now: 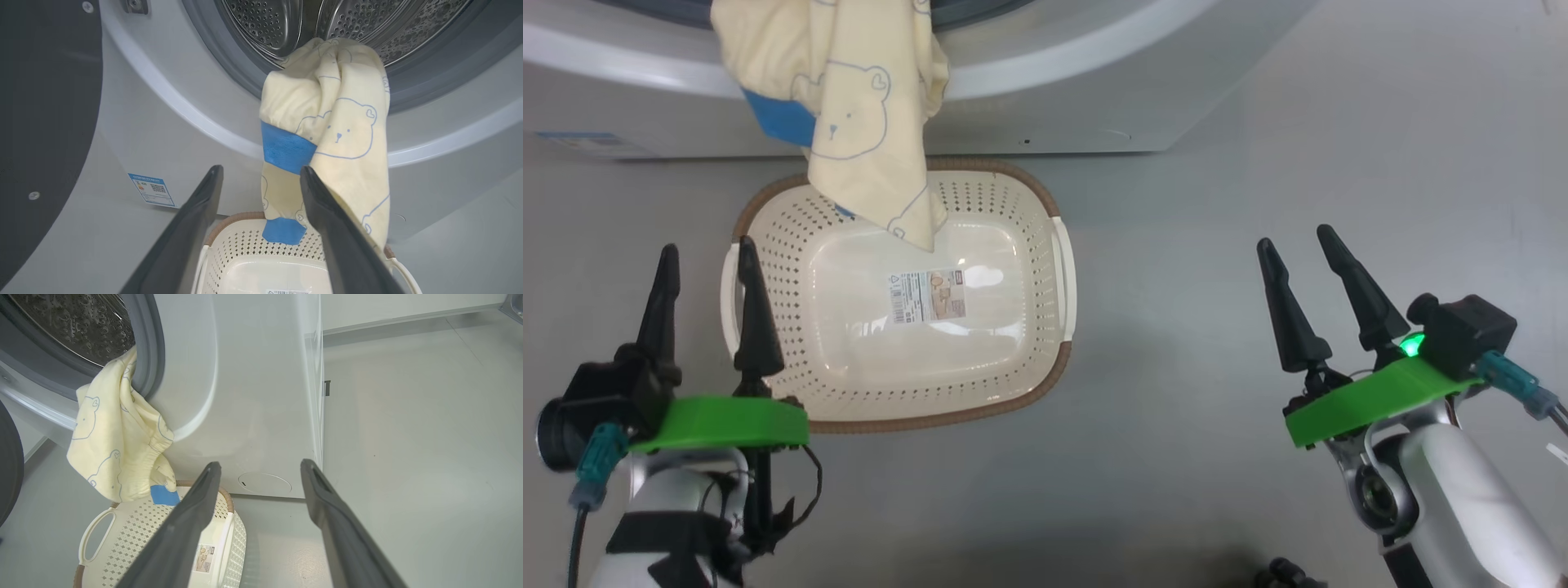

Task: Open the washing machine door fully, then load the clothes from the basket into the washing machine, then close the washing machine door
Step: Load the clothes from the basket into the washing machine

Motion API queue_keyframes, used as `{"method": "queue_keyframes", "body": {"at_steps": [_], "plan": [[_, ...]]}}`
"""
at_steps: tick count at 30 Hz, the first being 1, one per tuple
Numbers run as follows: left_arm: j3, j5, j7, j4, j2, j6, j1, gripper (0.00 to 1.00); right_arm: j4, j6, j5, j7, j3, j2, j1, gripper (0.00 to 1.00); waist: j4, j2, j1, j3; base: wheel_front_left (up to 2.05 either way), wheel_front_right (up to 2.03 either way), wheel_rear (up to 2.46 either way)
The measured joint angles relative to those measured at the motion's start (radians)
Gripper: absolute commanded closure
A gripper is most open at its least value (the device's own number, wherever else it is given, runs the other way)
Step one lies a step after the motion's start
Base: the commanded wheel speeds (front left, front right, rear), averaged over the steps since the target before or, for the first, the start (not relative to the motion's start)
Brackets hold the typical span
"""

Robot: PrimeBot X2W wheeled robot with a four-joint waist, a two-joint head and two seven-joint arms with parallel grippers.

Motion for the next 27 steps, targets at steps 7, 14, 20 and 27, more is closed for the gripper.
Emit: {"method": "queue_keyframes", "body": {"at_steps": [7,14,20,27], "plan": [[-0.018,0.002,-0.001,0.074,-0.013,-0.044,-0.127,0.0,-0.005,0.0,-0.001,0.0,0.004,-0.001,-0.034,0.0,-0.015,0.0,0.0,0.064,0.0,0.0,0.0],[-0.048,0.002,-0.004,0.164,-0.034,-0.088,-0.27,0.0,-0.006,0.0,-0.001,0.0,0.014,0.002,-0.06,0.0,-0.041,0.0,0.0,0.121,0.0,0.0,0.0],[-0.049,-0.024,-0.004,0.243,-0.046,-0.117,-0.342,0.0,-0.009,0.0,-0.001,0.0,0.015,0.008,-0.077,0.0,-0.065,0.0,-0.0001,0.159,0.0,0.0,0.0],[-0.055,-0.045,0.006,0.307,-0.049,-0.157,-0.412,0.0,-0.01,0.0,-0.002,0.0,0.015,0.019,-0.078,0.0,-0.079,0.0,0.0,0.21,0.0,0.0,0.0]]}}
